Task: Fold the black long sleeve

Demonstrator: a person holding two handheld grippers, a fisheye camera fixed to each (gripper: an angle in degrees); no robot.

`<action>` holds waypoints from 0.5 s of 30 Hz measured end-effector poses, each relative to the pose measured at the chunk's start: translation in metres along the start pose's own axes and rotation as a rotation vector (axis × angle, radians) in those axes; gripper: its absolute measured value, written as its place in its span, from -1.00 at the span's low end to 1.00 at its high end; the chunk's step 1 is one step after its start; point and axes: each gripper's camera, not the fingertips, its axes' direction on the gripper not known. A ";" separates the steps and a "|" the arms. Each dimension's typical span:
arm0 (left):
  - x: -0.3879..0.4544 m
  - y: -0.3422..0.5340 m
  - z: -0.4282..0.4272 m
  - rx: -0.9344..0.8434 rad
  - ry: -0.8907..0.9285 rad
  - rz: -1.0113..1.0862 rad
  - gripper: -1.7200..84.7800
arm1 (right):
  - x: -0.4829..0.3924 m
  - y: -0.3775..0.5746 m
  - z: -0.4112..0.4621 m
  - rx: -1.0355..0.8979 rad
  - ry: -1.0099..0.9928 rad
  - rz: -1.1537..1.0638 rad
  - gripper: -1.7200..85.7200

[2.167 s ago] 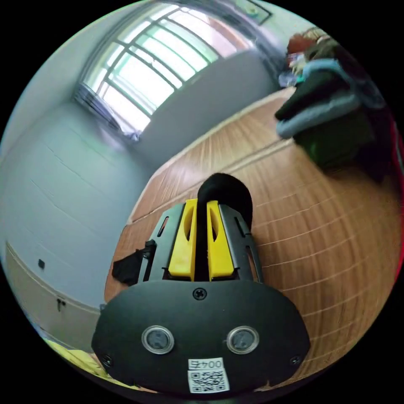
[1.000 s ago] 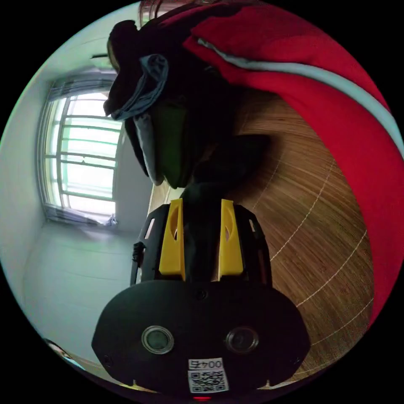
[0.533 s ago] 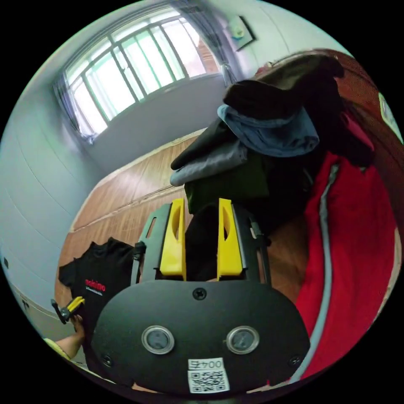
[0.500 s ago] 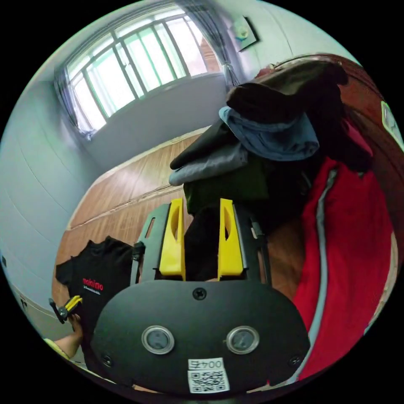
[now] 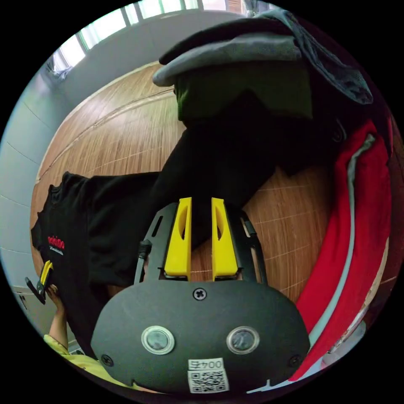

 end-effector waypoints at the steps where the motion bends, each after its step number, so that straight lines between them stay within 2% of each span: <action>1: 0.000 0.000 0.000 0.000 0.000 0.000 -0.78 | 0.008 0.006 0.002 -0.004 -0.021 0.024 -0.78; 7: -0.001 0.000 0.003 -0.001 0.001 0.000 -0.78 | 0.054 0.059 0.000 -0.059 0.058 0.076 -0.84; 11: -0.003 0.000 0.005 -0.001 0.002 0.001 -0.78 | 0.087 0.097 -0.002 -0.089 -0.074 0.191 -0.87; 13: -0.004 -0.001 0.006 -0.001 0.002 0.001 -0.78 | 0.092 0.114 -0.005 -0.049 -0.108 0.233 -0.87; 15: -0.006 -0.001 0.007 -0.001 0.002 0.001 -0.78 | 0.076 0.119 -0.013 0.029 -0.031 0.184 -0.86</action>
